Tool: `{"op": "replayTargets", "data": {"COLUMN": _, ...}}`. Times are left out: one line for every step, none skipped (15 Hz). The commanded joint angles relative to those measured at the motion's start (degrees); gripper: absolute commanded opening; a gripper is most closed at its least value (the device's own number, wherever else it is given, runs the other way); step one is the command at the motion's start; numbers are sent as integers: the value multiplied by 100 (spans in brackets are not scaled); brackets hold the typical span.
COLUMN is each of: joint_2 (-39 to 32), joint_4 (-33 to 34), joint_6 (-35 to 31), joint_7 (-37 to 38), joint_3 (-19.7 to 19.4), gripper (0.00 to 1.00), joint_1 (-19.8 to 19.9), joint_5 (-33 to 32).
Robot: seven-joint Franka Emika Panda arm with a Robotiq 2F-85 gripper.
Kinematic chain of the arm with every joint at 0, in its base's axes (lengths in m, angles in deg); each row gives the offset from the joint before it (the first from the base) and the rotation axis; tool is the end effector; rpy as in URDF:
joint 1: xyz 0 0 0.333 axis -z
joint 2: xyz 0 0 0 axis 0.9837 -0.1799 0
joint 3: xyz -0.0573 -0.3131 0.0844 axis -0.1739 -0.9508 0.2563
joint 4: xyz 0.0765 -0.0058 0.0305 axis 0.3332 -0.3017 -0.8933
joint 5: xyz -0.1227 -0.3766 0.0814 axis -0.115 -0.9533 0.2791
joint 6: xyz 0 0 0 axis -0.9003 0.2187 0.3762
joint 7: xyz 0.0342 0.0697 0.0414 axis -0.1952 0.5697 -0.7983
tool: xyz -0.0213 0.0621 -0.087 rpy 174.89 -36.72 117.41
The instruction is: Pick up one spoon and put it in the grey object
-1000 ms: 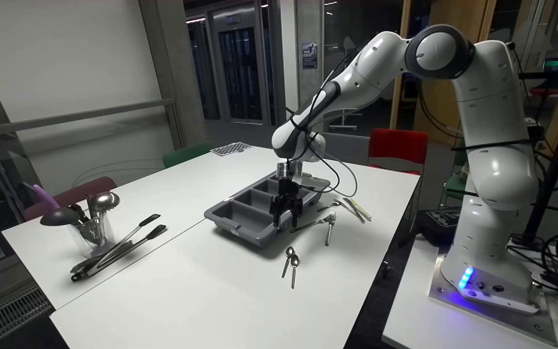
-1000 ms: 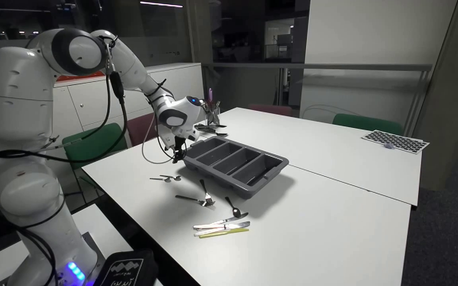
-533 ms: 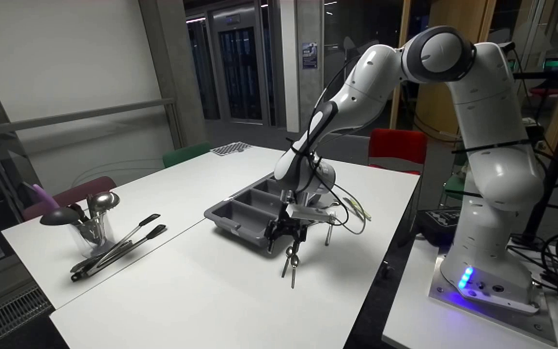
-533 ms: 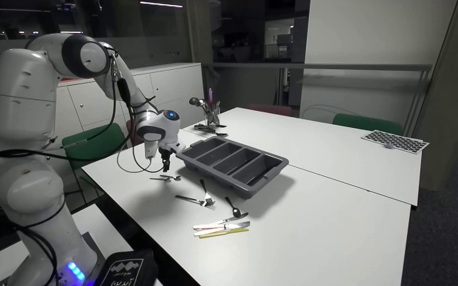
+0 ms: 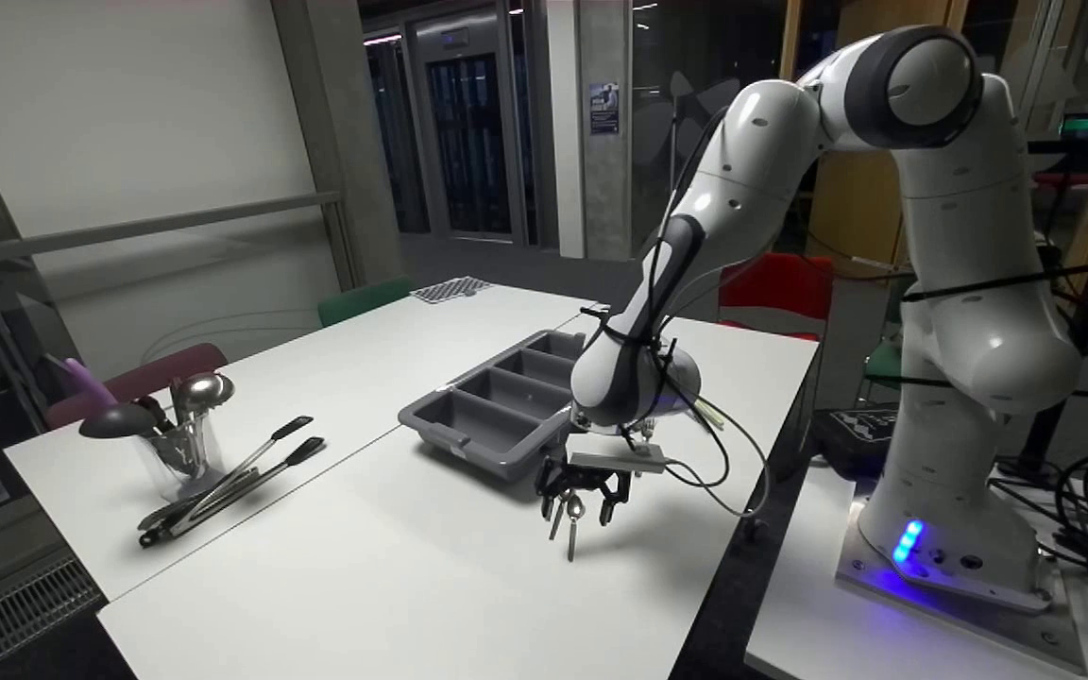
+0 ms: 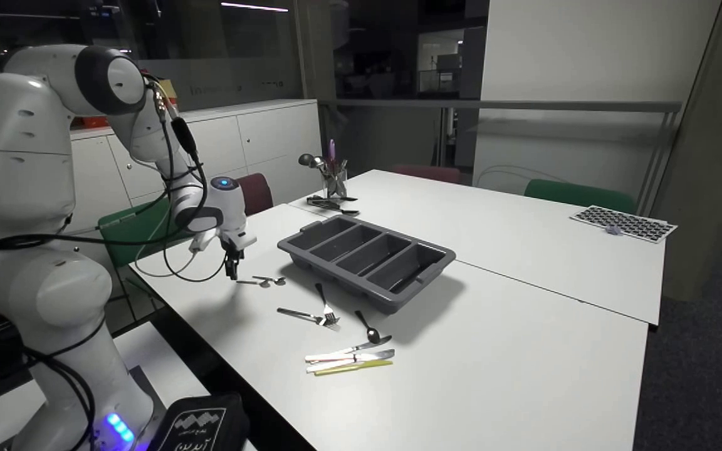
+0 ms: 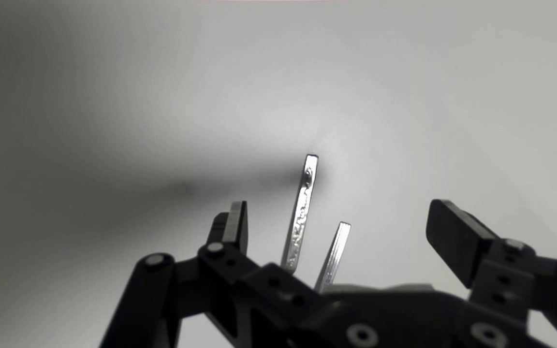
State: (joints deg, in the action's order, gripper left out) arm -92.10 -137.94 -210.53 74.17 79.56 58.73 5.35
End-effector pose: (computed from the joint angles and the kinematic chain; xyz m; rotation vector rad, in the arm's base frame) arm 0.4283 0.2233 0.1853 -2.5894 1.0937 0.0474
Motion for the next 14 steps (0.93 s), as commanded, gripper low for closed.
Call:
{"op": "replayTargets", "data": {"joint_2": 105, "joint_4": -94, "joint_6": 71, "joint_7": 194, "joint_3": 19, "gripper": 100, "joint_1": 16, "joint_5": -399}}
{"op": "replayTargets", "data": {"joint_2": 194, "joint_4": -157, "joint_6": 176, "joint_7": 280, "joint_3": -22, "gripper": 100, "joint_1": -11, "joint_5": -629}}
{"op": "replayTargets", "data": {"joint_2": 261, "joint_4": -191, "joint_6": 231, "joint_7": 291, "joint_3": -46, "gripper": 100, "joint_1": -17, "joint_5": -712}}
{"op": "replayTargets", "data": {"joint_2": 303, "joint_4": -215, "joint_6": 256, "joint_7": 291, "joint_3": -56, "gripper": 100, "joint_1": -11, "joint_5": -741}}
{"op": "replayTargets", "data": {"joint_2": 315, "joint_4": -225, "joint_6": 260, "joint_7": 292, "joint_3": -65, "gripper": 100, "joint_1": -8, "joint_5": -758}}
{"op": "replayTargets", "data": {"joint_2": 315, "joint_4": -230, "joint_6": 260, "joint_7": 292, "joint_3": -71, "gripper": 100, "joint_1": -7, "joint_5": -766}}
{"op": "replayTargets", "data": {"joint_2": 245, "joint_4": -200, "joint_6": 241, "joint_7": 439, "joint_3": -109, "gripper": 100, "joint_1": -9, "joint_5": -767}}
{"op": "replayTargets", "data": {"joint_2": 196, "joint_4": -185, "joint_6": 264, "joint_7": 528, "joint_3": -137, "gripper": 100, "joint_1": -3, "joint_5": -776}}
{"op": "replayTargets", "data": {"joint_2": 176, "joint_4": -215, "joint_6": 220, "joint_7": 696, "joint_3": -168, "gripper": 100, "joint_1": -26, "joint_5": -774}}
{"op": "replayTargets", "data": {"joint_2": 174, "joint_4": -229, "joint_6": 214, "joint_7": 792, "joint_3": -163, "gripper": 100, "joint_1": -27, "joint_5": -761}}
{"op": "replayTargets", "data": {"joint_2": 164, "joint_4": -251, "joint_6": 174, "joint_7": 940, "joint_3": -171, "gripper": 100, "joint_1": -45, "joint_5": -757}}
{"op": "replayTargets", "data": {"joint_2": 173, "joint_4": -292, "joint_6": 129, "joint_7": 1083, "joint_3": -172, "gripper": 100, "joint_1": -70, "joint_5": -756}}
{"op": "replayTargets", "data": {"joint_2": 195, "joint_4": -340, "joint_6": 81, "joint_7": 1225, "joint_3": -166, "gripper": 100, "joint_1": -92, "joint_5": -745}}
{"op": "replayTargets", "data": {"joint_2": 219, "joint_4": -386, "joint_6": 46, "joint_7": 1378, "joint_3": -179, "gripper": 100, "joint_1": -120, "joint_5": -778}}
